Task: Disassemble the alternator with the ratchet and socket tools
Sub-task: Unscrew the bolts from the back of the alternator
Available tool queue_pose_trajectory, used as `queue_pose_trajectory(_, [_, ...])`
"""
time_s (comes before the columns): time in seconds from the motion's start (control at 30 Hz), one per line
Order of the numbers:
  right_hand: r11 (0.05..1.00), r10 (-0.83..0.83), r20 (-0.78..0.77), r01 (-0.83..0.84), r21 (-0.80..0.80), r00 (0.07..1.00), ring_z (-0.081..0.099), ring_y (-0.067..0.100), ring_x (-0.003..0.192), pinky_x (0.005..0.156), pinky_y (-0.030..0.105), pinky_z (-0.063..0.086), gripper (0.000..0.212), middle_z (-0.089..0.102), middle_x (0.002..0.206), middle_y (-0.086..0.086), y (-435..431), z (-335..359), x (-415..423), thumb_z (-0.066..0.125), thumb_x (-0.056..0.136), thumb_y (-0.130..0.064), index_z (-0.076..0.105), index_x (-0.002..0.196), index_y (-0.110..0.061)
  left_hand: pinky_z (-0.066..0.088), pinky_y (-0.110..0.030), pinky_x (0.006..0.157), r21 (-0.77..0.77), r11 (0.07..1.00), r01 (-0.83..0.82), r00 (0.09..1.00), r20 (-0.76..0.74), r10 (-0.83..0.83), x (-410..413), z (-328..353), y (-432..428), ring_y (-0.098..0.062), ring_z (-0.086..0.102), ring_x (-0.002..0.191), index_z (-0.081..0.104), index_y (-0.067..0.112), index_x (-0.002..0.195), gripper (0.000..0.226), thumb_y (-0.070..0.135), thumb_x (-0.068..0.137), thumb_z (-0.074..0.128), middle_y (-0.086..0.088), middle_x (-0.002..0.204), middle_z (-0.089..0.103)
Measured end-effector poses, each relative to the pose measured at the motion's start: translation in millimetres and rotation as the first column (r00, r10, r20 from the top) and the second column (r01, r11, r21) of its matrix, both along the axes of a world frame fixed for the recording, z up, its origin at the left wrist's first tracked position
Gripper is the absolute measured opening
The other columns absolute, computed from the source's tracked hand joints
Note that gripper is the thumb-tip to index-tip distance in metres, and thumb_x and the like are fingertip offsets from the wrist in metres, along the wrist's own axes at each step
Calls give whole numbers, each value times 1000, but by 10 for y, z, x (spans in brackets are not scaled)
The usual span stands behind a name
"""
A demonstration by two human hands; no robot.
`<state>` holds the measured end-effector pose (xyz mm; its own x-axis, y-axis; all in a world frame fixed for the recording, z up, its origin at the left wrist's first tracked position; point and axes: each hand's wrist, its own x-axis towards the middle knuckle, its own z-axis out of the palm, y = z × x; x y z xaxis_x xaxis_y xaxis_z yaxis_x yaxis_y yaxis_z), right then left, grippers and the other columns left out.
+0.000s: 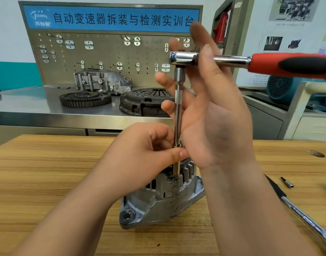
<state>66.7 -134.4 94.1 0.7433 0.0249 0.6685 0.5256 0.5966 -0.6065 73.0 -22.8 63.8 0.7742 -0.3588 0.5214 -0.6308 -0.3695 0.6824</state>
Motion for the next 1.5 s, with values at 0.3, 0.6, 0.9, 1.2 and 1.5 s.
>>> queue_pose_trajectory(0.3, [999, -24, -27, 23, -30, 999, 64, 15, 80, 52, 19, 46, 24, 70, 101, -2, -17, 2, 8, 48, 94, -31, 64, 109, -23, 56, -38, 65, -38, 999, -23, 1000, -21, 22, 1, -36, -9, -29, 63, 62, 66, 7, 68, 29, 33, 65, 76, -10, 66, 69])
queue_pose_trajectory(0.6, [999, 27, -50, -28, -23, 998, 67, 17, 71, 50, 21, 45, 29, 70, 111, 0, -37, 7, 8, 36, 101, -33, 59, 114, -21, 45, -24, 56, -5, 998, 66, 998, -19, -67, -14, -5, 9, -12, 55, 56, 65, 27, 64, 19, 34, 80, 73, 1, 59, 63])
queue_pose_trajectory(0.9, [996, -75, 33, 76, -41, 997, 65, 17, 82, 51, 20, 45, 21, 67, 114, -3, -22, 9, -3, 51, 90, -24, 64, 106, -28, 51, -39, 60, -74, 996, -44, 999, -5, 44, -26, -29, -36, -32, 63, 66, 68, 20, 64, 15, 35, 63, 73, -8, 65, 69])
queue_pose_trajectory(1.2, [995, 91, -111, -96, -41, 990, 64, 13, 54, 44, 19, 43, 46, 75, 89, 2, -55, 13, 26, 24, 104, -44, 58, 106, -14, 52, -19, 66, -25, 993, 117, 987, -104, -119, -7, -8, 35, -5, 67, 68, 71, 21, 75, 8, 28, 75, 67, 6, 69, 72])
queue_pose_trajectory(1.5, [997, -69, 54, 70, -18, 996, 68, 16, 74, 50, 18, 45, 24, 67, 117, -3, -7, -3, -6, 44, 97, -28, 61, 114, -26, 55, -50, 72, -64, 998, 0, 998, -68, -4, -17, -19, -20, -32, 68, 75, 70, 17, 71, 12, 28, 69, 74, -7, 72, 72])
